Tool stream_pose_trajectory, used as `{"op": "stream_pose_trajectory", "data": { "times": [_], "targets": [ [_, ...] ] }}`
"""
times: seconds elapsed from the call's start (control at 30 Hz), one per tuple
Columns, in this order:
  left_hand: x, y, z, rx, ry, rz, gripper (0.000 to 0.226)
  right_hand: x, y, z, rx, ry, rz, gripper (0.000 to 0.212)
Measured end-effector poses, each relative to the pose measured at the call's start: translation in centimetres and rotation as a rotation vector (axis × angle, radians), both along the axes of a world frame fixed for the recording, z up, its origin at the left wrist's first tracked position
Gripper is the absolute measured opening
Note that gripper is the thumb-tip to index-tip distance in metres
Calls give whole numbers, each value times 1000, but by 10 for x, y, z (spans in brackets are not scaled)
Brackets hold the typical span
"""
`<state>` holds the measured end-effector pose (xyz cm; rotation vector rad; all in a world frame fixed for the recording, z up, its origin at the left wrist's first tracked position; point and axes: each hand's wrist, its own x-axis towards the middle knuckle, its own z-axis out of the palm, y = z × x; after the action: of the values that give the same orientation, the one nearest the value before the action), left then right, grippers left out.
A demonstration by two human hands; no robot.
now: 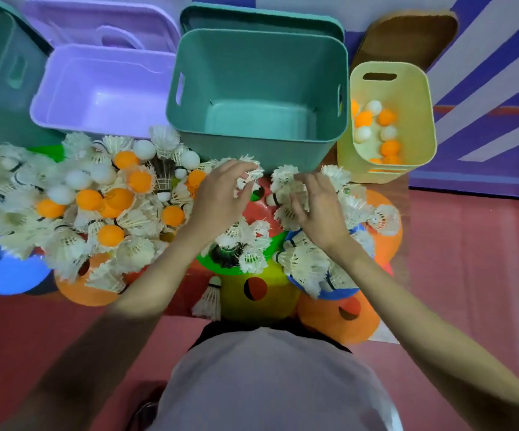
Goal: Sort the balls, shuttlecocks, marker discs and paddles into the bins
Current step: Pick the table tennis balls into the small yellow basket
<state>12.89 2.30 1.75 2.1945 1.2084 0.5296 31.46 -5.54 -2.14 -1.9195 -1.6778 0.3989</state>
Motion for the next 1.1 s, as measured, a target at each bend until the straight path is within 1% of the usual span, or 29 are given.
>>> {"op": "stream_pose_trajectory", "data": {
  "times": [0.07,0.17,0.23,0.37,0.47,0.53,0.6,0.67,0.73,0.8,0.9,0.97,1.03,1.1],
  "targets": [
    [-34,2,-3,-9,16,51,29,-25,7,0,20,-49,44,28],
    [-79,6,-10,-21,73,121,29,-57,19,4,77,-134,53,28],
    [-104,9,-16,-50,117,134,31,-76,26,8,104,-152,67,29],
    [-135,16,-28,-106,293,52,37,-111,33,11,122,-54,183,28],
    [-141,19,-33,-152,309,14,43,-134,27,7,79,-20,333,27],
    [-142,21,-37,-132,347,-38,45,-145,22,1,12,-45,403,27],
    [-141,24,-40,-95,416,-111,41,-153,18,-6,-41,-64,436,27],
    [-140,27,-39,-81,462,-154,29,-159,17,-11,-54,-73,437,28],
    [-140,29,-36,-89,442,-148,24,-163,16,-13,-30,-108,421,33],
    [-142,30,-32,-88,366,-116,31,-168,16,-13,-17,-142,416,41],
    [-148,29,-25,-45,298,-44,41,-173,19,-16,-57,-229,418,51],
    [-152,29,-23,-12,265,-18,41,-176,22,-19,-89,-293,409,49],
    [-156,28,-23,-6,237,5,41,-177,23,-23,-97,-336,401,43],
    [-157,26,-23,-3,216,15,40,-176,25,-24,-103,-335,401,41]
  ]
}}
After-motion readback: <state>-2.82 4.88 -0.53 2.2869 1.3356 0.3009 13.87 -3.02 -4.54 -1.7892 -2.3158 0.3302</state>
